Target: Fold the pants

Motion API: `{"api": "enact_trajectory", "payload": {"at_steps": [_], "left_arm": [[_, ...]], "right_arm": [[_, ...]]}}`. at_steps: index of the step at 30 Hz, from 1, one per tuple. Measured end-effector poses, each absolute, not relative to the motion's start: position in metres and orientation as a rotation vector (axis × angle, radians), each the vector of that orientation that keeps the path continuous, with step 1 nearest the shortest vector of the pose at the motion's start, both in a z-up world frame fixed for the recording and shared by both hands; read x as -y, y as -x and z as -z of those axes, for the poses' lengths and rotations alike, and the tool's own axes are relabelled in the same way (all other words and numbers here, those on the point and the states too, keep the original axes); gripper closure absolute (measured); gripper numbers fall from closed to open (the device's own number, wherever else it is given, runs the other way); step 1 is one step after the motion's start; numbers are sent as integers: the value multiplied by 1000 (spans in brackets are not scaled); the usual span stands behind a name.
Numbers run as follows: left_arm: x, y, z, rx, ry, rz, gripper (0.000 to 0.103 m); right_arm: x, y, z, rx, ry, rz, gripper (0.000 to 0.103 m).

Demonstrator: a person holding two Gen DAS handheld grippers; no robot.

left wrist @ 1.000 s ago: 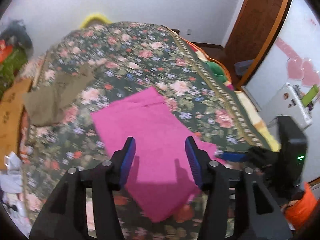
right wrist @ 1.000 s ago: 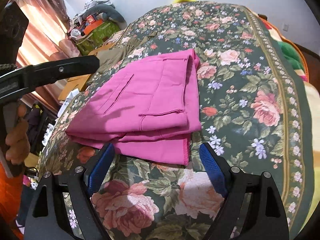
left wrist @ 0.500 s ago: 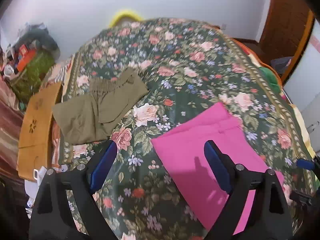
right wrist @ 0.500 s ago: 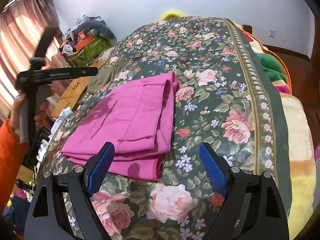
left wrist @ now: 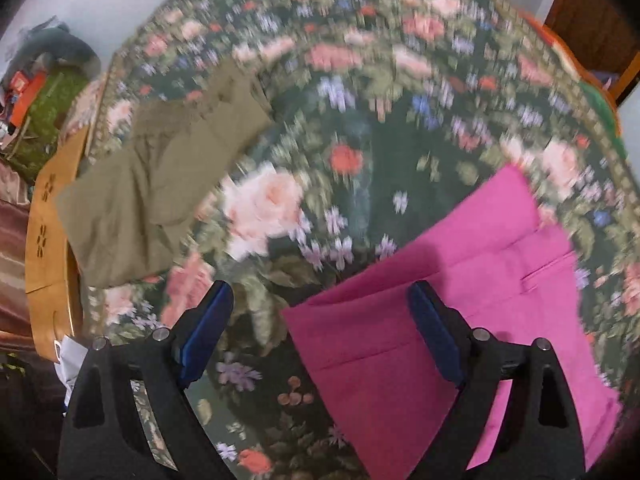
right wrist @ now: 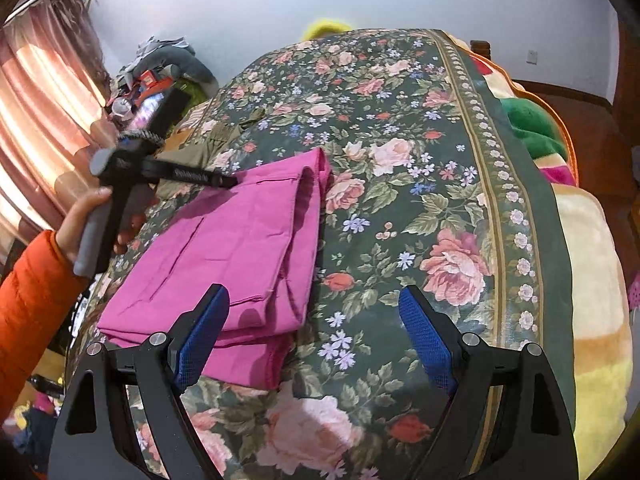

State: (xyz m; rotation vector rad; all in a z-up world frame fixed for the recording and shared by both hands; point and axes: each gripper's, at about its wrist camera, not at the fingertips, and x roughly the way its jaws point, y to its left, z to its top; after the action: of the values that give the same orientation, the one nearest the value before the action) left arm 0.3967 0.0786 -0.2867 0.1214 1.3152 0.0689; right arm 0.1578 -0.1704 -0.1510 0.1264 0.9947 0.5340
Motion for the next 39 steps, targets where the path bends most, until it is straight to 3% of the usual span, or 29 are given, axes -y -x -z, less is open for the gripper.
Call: {"api": "enact_trajectory", "payload": {"at_steps": [3,26,32,35,39], "left_arm": [[-85,-390,290,-1313,-89,-79,4],[-103,-244,245,-1194,-127,-67,4],[-106,-236,239,-1145,-126,-72,4],[-109,-231,242,-1127,-98,-60,8],[-111,-224,246,-1111,-30,4,32]], "right_arm": [[172,-159,152,-999,-129,-527,19],[146,-154,159,-1055,-144,-568,19],[149,-165,162,-1057,-144,-539,32],[145,-170,173,-1109,-136,-540,56],[138,-166,182,-1126,-102,-560,67]]}}
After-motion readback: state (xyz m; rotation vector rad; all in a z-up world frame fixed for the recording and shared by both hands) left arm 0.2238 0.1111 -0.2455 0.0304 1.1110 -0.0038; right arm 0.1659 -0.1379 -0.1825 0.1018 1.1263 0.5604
